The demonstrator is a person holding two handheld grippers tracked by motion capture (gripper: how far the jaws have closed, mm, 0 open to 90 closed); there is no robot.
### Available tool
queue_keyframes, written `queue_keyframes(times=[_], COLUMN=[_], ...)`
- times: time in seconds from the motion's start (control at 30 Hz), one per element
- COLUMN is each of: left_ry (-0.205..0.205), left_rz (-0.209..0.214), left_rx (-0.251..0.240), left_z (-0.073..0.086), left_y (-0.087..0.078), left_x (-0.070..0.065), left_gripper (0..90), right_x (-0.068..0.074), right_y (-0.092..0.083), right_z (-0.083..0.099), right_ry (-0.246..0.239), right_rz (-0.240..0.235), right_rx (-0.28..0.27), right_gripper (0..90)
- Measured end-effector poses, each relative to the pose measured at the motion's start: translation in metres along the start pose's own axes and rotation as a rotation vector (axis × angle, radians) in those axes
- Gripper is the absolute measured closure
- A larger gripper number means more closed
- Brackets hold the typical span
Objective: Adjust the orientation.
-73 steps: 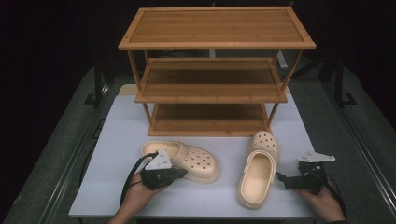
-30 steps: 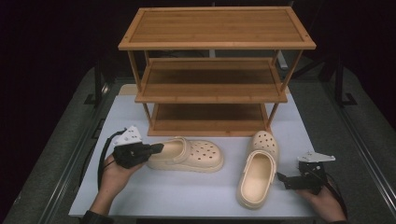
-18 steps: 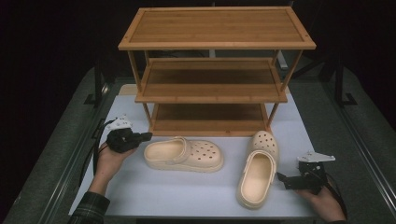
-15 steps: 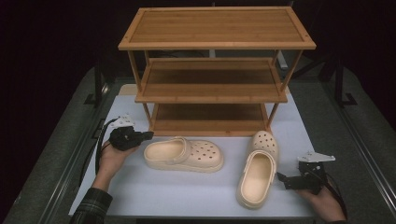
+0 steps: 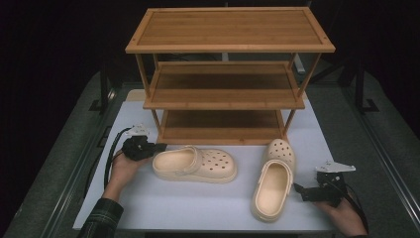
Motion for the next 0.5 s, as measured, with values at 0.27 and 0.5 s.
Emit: queue_keyframes(times=[0.27,0.5], left_ry=[-0.001,-0.006], left_rz=[-0.007,-0.003], left_rx=[0.001,0.009], left_z=[0.006,0.013], left_y=[-0.008,-0.017], left_x=[-0.007,-0.017], left_gripper=[90.0,90.0], right_x=[0.000,0.000], right_y=[0.000,0.000], right_z=[0.000,0.000], right_ry=[0.000,0.000], right_rz=[-0.001,-0.001], right_rx=[0.000,0.000], right_gripper=[0.0,0.0])
Point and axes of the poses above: each handheld gripper's, and its own axes: y roughly forward along the jaws, z roughly out of its underside, x roughly to its left, the point moved 1 cm from there along y, roughly forward along the jaws, and after that the axes turned 6 degrees about y, right-handed, at the moved point
